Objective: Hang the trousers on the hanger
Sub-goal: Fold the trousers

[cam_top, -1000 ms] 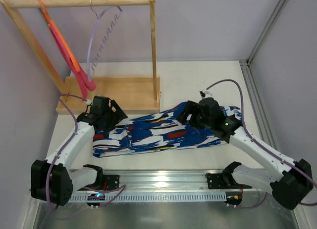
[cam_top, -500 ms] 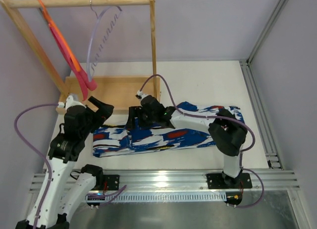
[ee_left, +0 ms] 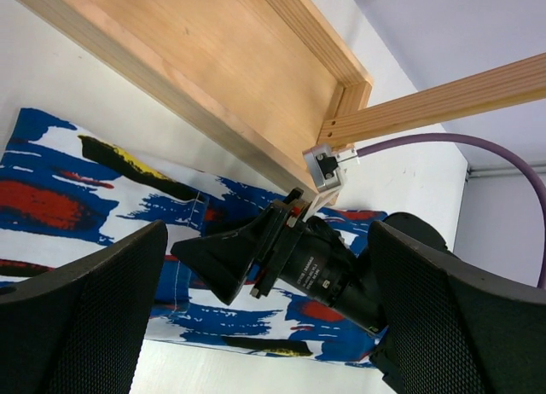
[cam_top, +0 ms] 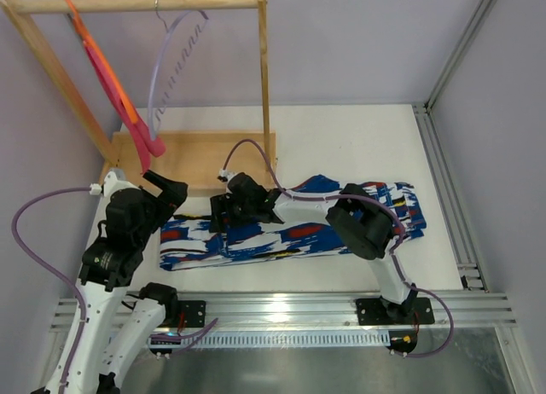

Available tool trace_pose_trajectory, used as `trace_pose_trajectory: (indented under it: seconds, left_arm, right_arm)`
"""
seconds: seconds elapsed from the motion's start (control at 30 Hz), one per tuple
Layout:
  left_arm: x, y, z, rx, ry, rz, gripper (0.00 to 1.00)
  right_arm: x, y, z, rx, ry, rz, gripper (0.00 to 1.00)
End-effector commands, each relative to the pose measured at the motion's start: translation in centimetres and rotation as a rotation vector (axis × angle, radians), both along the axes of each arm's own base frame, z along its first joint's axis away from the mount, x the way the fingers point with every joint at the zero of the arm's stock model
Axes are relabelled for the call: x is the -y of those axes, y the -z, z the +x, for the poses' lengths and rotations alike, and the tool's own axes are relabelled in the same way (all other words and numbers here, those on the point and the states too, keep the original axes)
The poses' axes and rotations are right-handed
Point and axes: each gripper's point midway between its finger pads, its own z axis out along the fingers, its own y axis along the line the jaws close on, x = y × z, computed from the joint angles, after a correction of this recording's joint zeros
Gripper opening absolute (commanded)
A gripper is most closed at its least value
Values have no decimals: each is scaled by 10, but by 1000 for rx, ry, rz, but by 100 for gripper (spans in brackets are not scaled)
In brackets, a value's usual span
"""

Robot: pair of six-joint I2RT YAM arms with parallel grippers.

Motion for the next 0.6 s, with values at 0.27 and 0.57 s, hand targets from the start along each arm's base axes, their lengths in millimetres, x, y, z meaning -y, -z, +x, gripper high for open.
trace_pose_trajectory:
  seconds: [0.27, 0.57]
  left_arm:
    - [-4, 3, 8, -5, -35, -2, 100]
    - [4, 12, 23, -58, 44, 88, 100]
  right_arm:
    - [-31, -5, -6, 47, -82, 66, 56]
    - [25, -43, 9, 65, 1, -77, 4]
